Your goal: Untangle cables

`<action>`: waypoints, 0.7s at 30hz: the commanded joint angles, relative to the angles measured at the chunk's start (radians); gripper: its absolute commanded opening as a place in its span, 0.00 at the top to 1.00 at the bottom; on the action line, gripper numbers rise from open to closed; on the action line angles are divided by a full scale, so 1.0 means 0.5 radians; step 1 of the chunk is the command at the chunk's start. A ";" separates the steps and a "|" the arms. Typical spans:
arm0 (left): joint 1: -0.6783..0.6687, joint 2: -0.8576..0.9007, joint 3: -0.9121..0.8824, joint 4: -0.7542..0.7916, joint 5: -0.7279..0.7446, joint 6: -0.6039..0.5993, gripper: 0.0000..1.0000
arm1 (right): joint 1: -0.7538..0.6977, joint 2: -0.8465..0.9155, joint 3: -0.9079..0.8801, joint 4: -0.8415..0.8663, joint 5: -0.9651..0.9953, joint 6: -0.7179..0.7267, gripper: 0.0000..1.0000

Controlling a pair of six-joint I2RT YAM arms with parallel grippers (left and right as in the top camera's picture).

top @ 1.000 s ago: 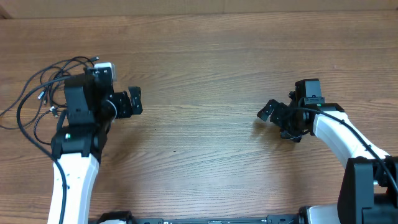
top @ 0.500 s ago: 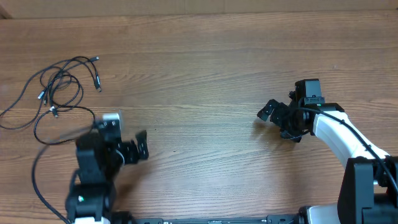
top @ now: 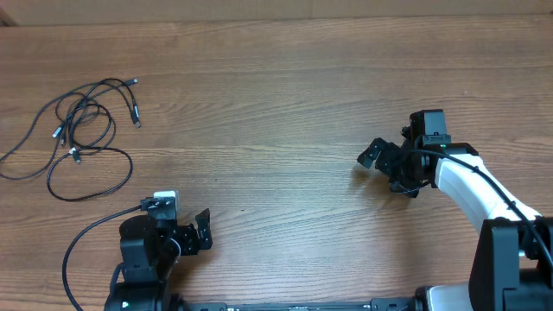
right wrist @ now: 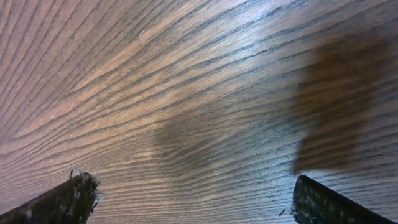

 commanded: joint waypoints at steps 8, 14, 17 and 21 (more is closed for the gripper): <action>-0.014 -0.017 -0.017 -0.121 0.024 0.037 0.00 | -0.004 -0.008 0.012 0.012 -0.005 -0.001 0.00; -0.014 -0.195 -0.040 -0.085 0.024 0.037 0.01 | -0.004 -0.008 0.012 0.012 -0.005 -0.001 0.00; -0.014 -0.348 -0.043 0.008 0.024 0.037 0.00 | -0.004 -0.008 0.012 0.011 -0.005 -0.001 0.00; -0.014 -0.454 -0.043 0.105 0.024 0.037 0.00 | -0.004 -0.008 0.012 0.011 -0.005 -0.001 0.00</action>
